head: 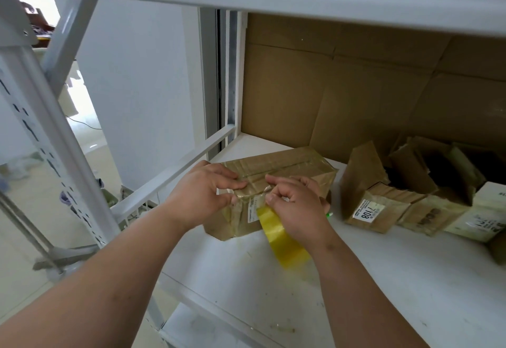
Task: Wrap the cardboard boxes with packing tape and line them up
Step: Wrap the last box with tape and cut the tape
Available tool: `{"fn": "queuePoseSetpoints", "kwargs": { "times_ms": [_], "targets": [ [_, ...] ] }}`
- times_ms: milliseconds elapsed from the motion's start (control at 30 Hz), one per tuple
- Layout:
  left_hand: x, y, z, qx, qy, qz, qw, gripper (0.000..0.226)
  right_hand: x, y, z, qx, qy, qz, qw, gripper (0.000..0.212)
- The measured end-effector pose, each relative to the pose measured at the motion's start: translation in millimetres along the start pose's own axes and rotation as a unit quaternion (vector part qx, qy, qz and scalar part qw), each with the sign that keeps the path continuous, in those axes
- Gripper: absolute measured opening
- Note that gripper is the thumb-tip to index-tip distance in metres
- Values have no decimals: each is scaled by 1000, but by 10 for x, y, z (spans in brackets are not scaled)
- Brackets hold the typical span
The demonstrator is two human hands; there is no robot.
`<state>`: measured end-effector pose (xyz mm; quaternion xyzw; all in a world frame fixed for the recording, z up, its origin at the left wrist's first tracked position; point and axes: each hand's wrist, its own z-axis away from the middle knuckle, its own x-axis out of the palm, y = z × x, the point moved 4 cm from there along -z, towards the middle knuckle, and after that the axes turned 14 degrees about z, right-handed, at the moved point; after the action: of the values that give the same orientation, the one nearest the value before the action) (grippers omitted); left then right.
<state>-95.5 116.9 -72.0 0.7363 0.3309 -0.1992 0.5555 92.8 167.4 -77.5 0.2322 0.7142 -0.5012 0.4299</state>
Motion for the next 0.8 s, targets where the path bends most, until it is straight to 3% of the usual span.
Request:
{"fn": "queuePoseSetpoints", "kwargs": {
  "times_ms": [100, 367, 633, 800],
  "targets": [
    [1, 26, 22, -4, -14, -14, 1000, 41, 1, -7, 17, 5, 0, -19, 1000, 24],
    [277, 138, 82, 33, 129, -55, 990, 27, -1, -23, 60, 9, -1, -19, 1000, 29],
    [298, 184, 86, -11, 95, -121, 988, 39, -6, -116, 82, -10, -10, 27, 1000, 32],
    [228, 140, 85, -8, 108, -64, 992, 36, -102, 21, 116, 11, 26, -5, 1000, 25]
  ]
}}
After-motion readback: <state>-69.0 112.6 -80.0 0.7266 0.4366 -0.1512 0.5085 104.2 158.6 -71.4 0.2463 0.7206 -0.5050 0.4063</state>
